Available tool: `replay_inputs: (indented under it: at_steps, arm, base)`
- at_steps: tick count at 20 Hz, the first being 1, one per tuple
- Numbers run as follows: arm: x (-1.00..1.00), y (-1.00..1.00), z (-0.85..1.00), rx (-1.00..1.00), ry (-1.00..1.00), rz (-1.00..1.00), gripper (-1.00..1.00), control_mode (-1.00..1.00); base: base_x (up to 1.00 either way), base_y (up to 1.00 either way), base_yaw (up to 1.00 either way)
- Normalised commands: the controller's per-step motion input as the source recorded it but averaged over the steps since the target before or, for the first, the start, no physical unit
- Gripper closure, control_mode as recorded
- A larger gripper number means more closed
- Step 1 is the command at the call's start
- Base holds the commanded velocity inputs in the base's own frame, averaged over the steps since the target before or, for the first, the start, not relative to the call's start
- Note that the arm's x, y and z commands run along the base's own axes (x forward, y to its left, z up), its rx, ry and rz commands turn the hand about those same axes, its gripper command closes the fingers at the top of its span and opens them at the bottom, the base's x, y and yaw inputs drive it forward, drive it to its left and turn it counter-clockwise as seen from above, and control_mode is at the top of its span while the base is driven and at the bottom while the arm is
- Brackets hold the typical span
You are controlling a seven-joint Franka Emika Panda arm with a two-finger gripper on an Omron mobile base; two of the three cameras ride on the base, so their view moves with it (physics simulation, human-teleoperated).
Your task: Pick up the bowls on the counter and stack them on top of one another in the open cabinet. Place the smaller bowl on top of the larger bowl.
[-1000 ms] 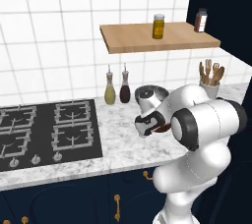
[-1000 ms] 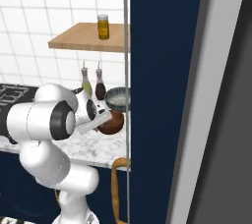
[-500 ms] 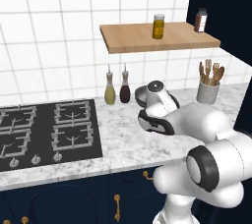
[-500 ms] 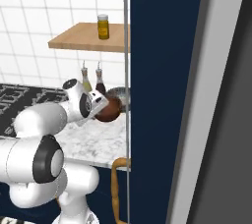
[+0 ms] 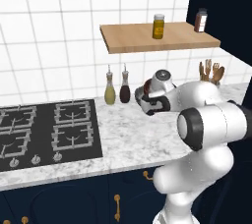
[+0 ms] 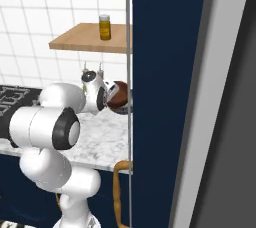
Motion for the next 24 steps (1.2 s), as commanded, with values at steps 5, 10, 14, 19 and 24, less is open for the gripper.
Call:
replay_inputs:
  at_steps: [5,10,14,19,24]
  arm:
    - [0.7,-0.16,-0.3,0.0,0.0,0.1,1.0,-1.0]
    - [0.55,-0.1,-0.4,-0.01,0.0,0.1,-1.0,-1.0]
    - [0.13,-0.02,-0.07,0.0,-0.01,0.05,-1.0,-1.0]
    - [-0.3,-0.04,0.06,0.0,-0.12,0.06,-1.0,-1.0]
    - [-0.79,0.15,-0.01,-0.02,-0.11,0.07,-1.0,-1.0]
  base:
    - [0.0,0.0,0.0]
    - [0.0,0.0,0.0]
    - [0.0,0.0,0.0]
    - [0.0,0.0,0.0]
    - [0.0,0.0,0.0]
